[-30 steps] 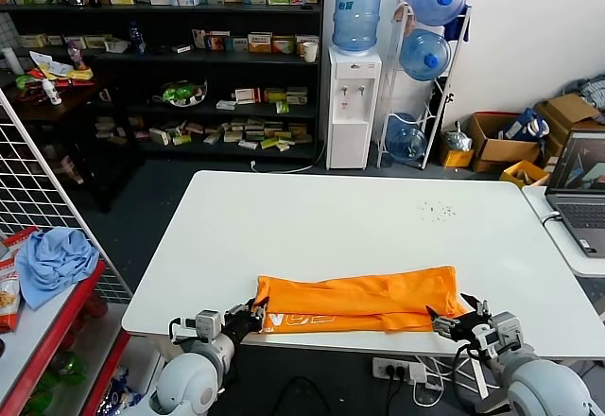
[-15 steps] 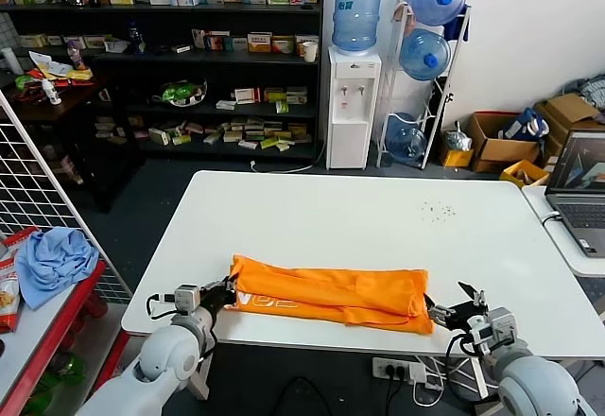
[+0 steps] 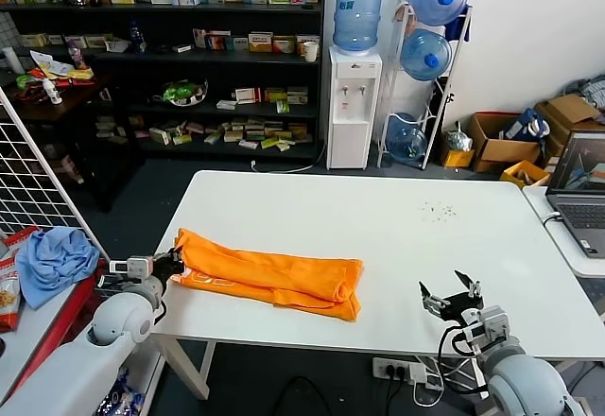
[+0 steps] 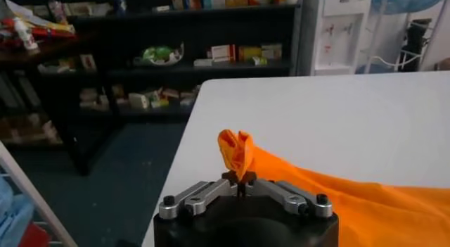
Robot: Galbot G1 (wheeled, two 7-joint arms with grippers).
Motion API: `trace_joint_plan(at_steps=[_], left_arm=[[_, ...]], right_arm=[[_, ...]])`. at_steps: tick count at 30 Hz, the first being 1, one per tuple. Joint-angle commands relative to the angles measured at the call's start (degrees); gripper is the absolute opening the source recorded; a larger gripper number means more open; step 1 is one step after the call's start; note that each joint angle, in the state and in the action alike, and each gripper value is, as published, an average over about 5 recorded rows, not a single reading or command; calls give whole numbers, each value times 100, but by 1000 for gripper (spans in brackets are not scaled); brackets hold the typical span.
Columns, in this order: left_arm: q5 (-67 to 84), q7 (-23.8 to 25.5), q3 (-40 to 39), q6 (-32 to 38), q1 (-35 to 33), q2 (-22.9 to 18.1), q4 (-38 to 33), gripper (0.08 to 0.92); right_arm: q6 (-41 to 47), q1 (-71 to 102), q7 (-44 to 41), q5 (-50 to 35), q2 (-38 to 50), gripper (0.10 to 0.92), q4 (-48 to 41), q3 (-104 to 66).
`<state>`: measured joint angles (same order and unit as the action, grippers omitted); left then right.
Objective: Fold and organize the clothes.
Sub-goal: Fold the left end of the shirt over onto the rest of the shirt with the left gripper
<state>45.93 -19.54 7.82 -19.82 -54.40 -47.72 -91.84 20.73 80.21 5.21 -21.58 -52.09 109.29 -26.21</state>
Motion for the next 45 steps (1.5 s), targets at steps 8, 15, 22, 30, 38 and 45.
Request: trace_joint_plan(at_steps=[8, 15, 22, 30, 38, 45], left_arm=[[836, -795, -1018, -353, -205, -556, -2085, 109], [916, -875, -1677, -301, 85, -1149, -1915, 109], [716, -875, -2051, -242, 323, -1819, -1460, 109], [509, -721, -2261, -158, 445, -2502, -867, 109], [445, -545, -2253, 779, 406, -2959, -397, 244], [623, -535, -2101, 1005, 231, -2692, -817, 443]], right_arm=[[-535, -81, 73, 619, -149, 823, -395, -36], [-561, -41, 125, 660, -370, 823, -460, -198], [-532, 7, 150, 682, -449, 823, -424, -260], [-531, -35, 140, 657, -469, 823, -471, -229], [-512, -82, 140, 621, -470, 823, -456, -204], [-501, -23, 130, 591, -407, 823, -392, -229]])
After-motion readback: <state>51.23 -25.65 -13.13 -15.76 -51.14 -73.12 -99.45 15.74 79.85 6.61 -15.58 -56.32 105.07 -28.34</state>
